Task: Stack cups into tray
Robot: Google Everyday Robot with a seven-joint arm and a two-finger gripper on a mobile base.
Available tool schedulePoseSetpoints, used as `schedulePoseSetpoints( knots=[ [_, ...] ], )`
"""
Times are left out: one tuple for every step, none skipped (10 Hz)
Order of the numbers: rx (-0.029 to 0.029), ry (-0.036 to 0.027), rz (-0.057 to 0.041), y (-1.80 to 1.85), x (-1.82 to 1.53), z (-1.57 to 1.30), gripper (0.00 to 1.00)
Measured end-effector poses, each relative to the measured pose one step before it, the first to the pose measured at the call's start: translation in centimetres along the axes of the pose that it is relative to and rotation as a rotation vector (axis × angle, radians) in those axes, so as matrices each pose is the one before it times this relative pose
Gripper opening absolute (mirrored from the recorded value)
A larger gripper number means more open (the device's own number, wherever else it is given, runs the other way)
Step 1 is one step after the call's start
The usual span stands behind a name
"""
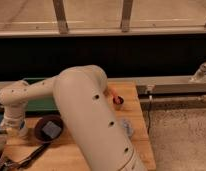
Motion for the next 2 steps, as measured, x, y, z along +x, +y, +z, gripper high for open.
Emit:
schedulePoseSetpoints(
  knots=[
    [0.00497,0.00097,-0.00273,0.047,0.012,-0.044,0.03],
    [0.00643,-0.00151,0.00093,0.021,0.025,-0.167,0.00]
  ],
)
